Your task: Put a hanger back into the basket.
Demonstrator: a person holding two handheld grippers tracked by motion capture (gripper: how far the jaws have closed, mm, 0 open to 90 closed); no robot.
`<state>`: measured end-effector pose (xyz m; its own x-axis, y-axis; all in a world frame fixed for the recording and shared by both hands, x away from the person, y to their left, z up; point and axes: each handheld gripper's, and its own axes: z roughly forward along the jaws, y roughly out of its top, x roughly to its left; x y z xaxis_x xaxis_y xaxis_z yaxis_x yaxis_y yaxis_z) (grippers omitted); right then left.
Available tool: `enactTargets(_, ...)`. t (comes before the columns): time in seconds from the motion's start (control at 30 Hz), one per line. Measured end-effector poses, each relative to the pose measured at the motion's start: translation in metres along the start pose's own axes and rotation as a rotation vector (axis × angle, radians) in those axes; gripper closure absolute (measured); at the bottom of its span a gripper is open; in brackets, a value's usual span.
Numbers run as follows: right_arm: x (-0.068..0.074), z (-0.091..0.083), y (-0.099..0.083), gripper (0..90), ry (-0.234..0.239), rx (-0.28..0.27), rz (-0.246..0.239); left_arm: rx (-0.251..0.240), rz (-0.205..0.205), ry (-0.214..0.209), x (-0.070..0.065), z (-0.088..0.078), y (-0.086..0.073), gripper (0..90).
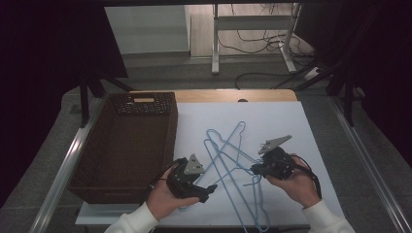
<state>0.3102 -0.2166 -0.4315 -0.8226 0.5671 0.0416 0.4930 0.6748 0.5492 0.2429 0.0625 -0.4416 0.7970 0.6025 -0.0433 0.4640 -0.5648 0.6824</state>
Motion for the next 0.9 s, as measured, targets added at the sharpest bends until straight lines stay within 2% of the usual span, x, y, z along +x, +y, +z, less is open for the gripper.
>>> enactTargets(0.1, 0.000, 0.000, 0.000, 86.2, -0.001, 0.001, -0.002, 0.025, -0.010, -0.018, 0.001, 0.015, 0.001, 24.7)
enactTargets(0.17, 0.000, 0.000, 0.000, 86.2, -0.002, 0.002, -0.003, 0.030, -0.012, -0.023, 0.001, 0.018, 0.001, 26.0)
enactTargets(0.27, 0.001, -0.001, 0.000, 86.2, -0.004, 0.002, -0.003, 0.044, -0.019, -0.056, 0.003, 0.027, -0.002, 27.2)
enactTargets(0.43, 0.001, -0.001, 0.000, 86.2, -0.005, 0.003, -0.003, 0.075, -0.028, -0.065, 0.005, 0.042, -0.004, 29.5)
enactTargets(0.5, 0.002, -0.001, 0.001, 86.2, -0.007, 0.001, -0.004, 0.094, -0.034, -0.060, 0.007, 0.052, -0.004, 33.0)
enactTargets(0.57, 0.002, -0.001, 0.001, 86.2, -0.007, 0.002, -0.004, 0.097, -0.035, -0.047, 0.007, 0.056, -0.004, 35.9)
enactTargets(0.6, 0.002, -0.002, 0.001, 86.2, -0.006, 0.001, -0.005, 0.104, -0.033, -0.032, 0.008, 0.060, -0.004, 42.9)
enactTargets(0.63, 0.002, -0.002, 0.001, 86.2, -0.007, 0.001, -0.005, 0.119, -0.032, -0.023, 0.009, 0.066, -0.004, 46.9)
enactTargets(0.7, 0.003, -0.002, 0.001, 86.2, -0.007, -0.001, -0.007, 0.123, -0.030, -0.016, 0.009, 0.069, -0.004, 55.1)
enactTargets(0.73, 0.003, -0.002, 0.001, 86.2, -0.007, -0.001, -0.007, 0.126, -0.033, -0.011, 0.009, 0.071, -0.004, 55.1)
enactTargets(0.8, 0.003, -0.003, 0.001, 86.1, -0.007, -0.004, -0.008, 0.141, -0.033, -0.013, 0.010, 0.076, -0.004, 61.2)
enactTargets(0.9, 0.003, -0.006, 0.002, 86.2, -0.006, -0.011, -0.010, 0.164, -0.041, -0.037, 0.010, 0.084, -0.005, 67.2)
